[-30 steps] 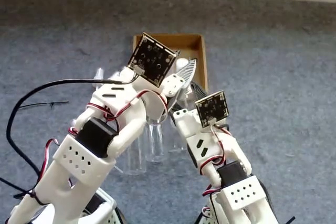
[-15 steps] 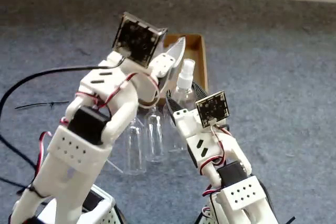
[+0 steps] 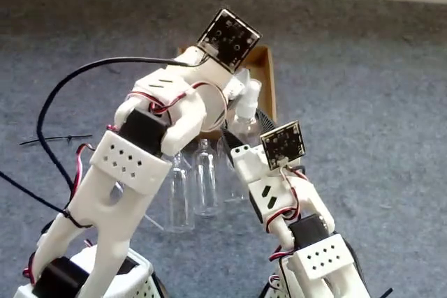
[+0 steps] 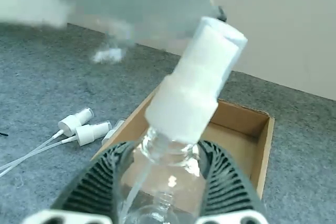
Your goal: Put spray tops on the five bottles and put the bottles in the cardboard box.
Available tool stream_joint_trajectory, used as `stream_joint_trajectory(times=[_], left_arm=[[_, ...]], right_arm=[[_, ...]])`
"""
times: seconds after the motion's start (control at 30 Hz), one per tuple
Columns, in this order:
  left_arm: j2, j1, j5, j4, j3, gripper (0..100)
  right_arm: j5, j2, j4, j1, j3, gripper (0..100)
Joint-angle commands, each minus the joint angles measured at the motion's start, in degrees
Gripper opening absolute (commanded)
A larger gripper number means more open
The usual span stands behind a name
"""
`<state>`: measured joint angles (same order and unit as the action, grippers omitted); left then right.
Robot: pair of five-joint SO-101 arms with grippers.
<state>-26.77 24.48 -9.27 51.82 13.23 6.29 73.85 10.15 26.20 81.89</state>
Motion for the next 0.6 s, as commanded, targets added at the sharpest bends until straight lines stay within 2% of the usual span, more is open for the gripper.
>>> stream_joint_trajectory(times=[0.0, 0.37, 0.57], left_arm=[[-0.2, 1.1, -0.3, 1.8, 0.1, 13], [-7.3, 1.5, -0.4, 2.5, -0.4, 13], [-6.7, 2.0, -0.4, 2.1, -5.7, 13]], right_arm=[[-0.3, 0.0, -0.8, 0.0, -0.2, 0.5], [-0.3, 0.0, -0.8, 0.0, -0.5, 0.5], [-0.3, 0.0, -0.7, 0.0, -0.5, 0.5]])
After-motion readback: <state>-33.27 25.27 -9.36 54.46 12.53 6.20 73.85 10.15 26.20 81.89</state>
